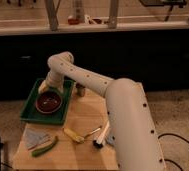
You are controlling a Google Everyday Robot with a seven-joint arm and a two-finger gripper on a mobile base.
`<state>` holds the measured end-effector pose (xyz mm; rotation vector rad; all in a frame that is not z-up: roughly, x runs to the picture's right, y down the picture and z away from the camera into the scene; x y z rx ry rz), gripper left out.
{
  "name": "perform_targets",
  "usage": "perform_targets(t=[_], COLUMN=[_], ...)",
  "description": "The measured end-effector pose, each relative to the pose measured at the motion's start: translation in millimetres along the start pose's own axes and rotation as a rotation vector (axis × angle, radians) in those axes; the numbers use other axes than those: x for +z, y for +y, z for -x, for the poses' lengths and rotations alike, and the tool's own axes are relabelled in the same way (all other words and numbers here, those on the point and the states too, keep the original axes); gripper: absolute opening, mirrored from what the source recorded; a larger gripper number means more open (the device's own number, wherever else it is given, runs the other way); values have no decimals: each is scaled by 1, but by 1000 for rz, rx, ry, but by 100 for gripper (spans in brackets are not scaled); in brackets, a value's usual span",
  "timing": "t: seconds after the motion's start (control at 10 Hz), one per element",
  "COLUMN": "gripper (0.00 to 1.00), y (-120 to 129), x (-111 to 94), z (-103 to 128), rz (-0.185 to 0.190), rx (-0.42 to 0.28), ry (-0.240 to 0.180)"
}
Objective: Stack bowls into tray
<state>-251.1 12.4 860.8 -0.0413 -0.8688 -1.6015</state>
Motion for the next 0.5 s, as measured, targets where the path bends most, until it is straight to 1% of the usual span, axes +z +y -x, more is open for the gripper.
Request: perform_targets(t=[0.5], gripper=[75], y=[2], x=[-5], z=[-2], rz=[-3], rx=[-6], ry=[6])
